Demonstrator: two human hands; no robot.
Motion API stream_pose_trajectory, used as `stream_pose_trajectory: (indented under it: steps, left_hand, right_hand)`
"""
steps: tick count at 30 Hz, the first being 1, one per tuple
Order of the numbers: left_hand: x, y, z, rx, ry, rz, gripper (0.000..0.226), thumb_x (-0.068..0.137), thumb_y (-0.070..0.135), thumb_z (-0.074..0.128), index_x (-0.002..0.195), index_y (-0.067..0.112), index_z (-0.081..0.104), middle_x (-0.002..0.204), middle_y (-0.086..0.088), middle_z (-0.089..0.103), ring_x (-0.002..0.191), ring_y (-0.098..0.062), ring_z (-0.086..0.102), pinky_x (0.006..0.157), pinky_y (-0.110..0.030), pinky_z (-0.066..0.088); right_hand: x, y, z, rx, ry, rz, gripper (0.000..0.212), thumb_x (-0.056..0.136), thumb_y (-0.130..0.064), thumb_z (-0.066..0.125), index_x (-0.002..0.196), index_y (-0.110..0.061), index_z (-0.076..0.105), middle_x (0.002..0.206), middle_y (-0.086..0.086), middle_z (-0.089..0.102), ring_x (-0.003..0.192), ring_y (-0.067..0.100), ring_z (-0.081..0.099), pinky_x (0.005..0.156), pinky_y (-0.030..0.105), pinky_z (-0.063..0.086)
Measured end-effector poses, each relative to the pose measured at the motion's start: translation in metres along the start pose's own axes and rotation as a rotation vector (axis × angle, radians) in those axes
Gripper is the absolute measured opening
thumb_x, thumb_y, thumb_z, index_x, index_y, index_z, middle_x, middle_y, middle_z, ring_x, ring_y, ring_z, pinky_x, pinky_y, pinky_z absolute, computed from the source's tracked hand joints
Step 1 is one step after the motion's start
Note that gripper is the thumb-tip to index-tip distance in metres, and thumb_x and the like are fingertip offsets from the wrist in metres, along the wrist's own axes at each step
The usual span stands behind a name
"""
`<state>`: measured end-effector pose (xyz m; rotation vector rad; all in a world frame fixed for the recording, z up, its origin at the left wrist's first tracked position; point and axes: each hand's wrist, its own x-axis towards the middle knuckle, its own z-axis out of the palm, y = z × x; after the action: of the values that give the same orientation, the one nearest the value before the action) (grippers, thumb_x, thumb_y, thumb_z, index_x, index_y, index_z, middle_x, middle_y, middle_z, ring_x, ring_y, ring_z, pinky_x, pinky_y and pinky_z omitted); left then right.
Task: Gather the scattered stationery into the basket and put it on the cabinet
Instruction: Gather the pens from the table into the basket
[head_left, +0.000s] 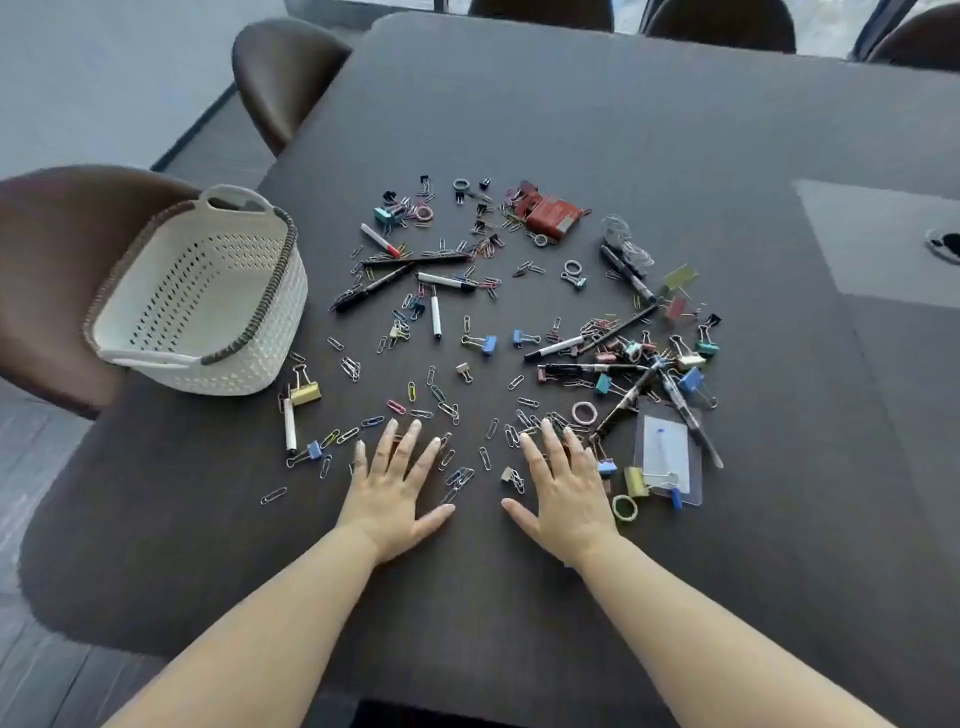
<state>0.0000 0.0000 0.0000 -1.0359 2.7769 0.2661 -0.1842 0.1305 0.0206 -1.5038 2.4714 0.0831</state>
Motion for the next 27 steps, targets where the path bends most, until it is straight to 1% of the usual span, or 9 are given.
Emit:
stream_pose_trajectory:
  steps: [2, 4, 6, 9, 13, 17, 22, 25, 27]
  left_hand:
    - [0.006, -0.002, 0.001, 0.011, 0.017, -0.021, 0.088, 0.072, 0.075, 0.019, 0.146, 0.027, 0.015, 0.156, -0.001, 0.001, 0.138, -0.021, -0.021, 0.109, -0.057, -0.001]
    - [0.016, -0.005, 0.002, 0.041, 0.067, -0.037, 0.088, 0.074, 0.076, 0.022, 0.146, 0.026, 0.016, 0.154, 0.002, 0.002, 0.140, -0.022, -0.019, 0.107, -0.058, -0.002]
    - [0.030, -0.008, -0.001, 0.028, 0.073, -0.057, 0.090, 0.072, 0.078, 0.017, 0.146, 0.026, 0.006, 0.154, 0.002, -0.003, 0.139, -0.024, -0.020, 0.106, -0.057, -0.009]
    - [0.055, -0.011, -0.012, -0.021, 0.048, -0.087, 0.089, 0.067, 0.079, 0.009, 0.139, 0.031, -0.014, 0.155, 0.000, -0.015, 0.135, -0.022, -0.031, 0.106, -0.055, -0.016]
    - [0.088, -0.012, -0.019, 0.029, -0.006, -0.064, 0.091, 0.064, 0.077, -0.001, 0.138, 0.031, -0.025, 0.153, 0.001, -0.023, 0.137, -0.026, -0.027, 0.110, -0.053, -0.009]
    - [0.120, -0.015, -0.024, 0.023, 0.015, -0.015, 0.090, 0.067, 0.075, 0.000, 0.144, 0.030, -0.015, 0.155, 0.001, -0.016, 0.140, -0.022, -0.019, 0.113, -0.049, -0.005]
    - [0.156, -0.021, -0.034, 0.067, 0.059, 0.055, 0.081, 0.069, 0.073, 0.000, 0.136, 0.034, -0.026, 0.148, 0.006, -0.031, 0.135, -0.018, -0.033, 0.110, -0.051, -0.013]
    - [0.173, -0.024, -0.039, 0.082, 0.000, 0.117, 0.082, 0.070, 0.071, 0.000, 0.140, 0.034, -0.019, 0.152, 0.009, -0.022, 0.137, -0.014, -0.026, 0.111, -0.049, -0.011]
    - [0.180, -0.027, -0.041, 0.042, 0.036, 0.143, 0.080, 0.074, 0.069, 0.008, 0.146, 0.033, 0.007, 0.156, 0.004, 0.004, 0.142, -0.018, -0.003, 0.113, -0.048, 0.002]
  right_hand:
    - [0.008, 0.001, 0.006, 0.019, 0.029, -0.020, 0.083, 0.072, -0.070, 0.026, 0.141, -0.023, 0.026, 0.150, 0.010, 0.031, 0.136, 0.032, 0.019, 0.106, 0.051, 0.030]
    - [0.016, 0.003, 0.013, 0.033, 0.043, -0.044, 0.088, 0.071, -0.072, 0.016, 0.146, -0.028, 0.006, 0.157, 0.007, 0.001, 0.137, 0.028, -0.013, 0.114, 0.050, 0.003]
    - [0.030, 0.001, 0.015, 0.062, 0.093, -0.029, 0.087, 0.072, -0.074, 0.018, 0.146, -0.029, 0.004, 0.157, 0.007, 0.000, 0.137, 0.029, -0.015, 0.113, 0.049, -0.005]
    - [0.056, -0.002, 0.007, 0.022, 0.110, 0.024, 0.089, 0.072, -0.077, 0.024, 0.144, -0.027, 0.012, 0.156, 0.010, 0.011, 0.138, 0.034, -0.003, 0.107, 0.054, -0.002]
    - [0.091, 0.004, -0.004, 0.007, 0.048, 0.054, 0.094, 0.068, -0.080, 0.014, 0.143, -0.033, -0.015, 0.154, 0.003, -0.021, 0.137, 0.034, -0.026, 0.108, 0.057, -0.014]
    - [0.116, 0.007, -0.010, 0.003, 0.037, 0.007, 0.089, 0.072, -0.078, 0.017, 0.142, -0.036, -0.018, 0.154, 0.001, -0.023, 0.138, 0.031, -0.027, 0.109, 0.058, -0.012]
    - [0.155, 0.016, -0.025, 0.013, 0.045, 0.029, 0.088, 0.076, -0.078, 0.026, 0.144, -0.035, -0.011, 0.155, 0.000, -0.019, 0.140, 0.031, -0.022, 0.109, 0.056, -0.014]
    - [0.170, 0.023, -0.027, 0.002, 0.062, 0.059, 0.083, 0.077, -0.076, 0.025, 0.145, -0.032, 0.009, 0.157, 0.003, 0.002, 0.143, 0.031, -0.002, 0.112, 0.054, -0.005]
    - [0.170, 0.023, -0.022, 0.021, 0.174, 0.046, 0.077, 0.076, -0.071, 0.027, 0.139, -0.028, 0.034, 0.149, 0.009, 0.030, 0.136, 0.033, 0.025, 0.110, 0.051, 0.014]
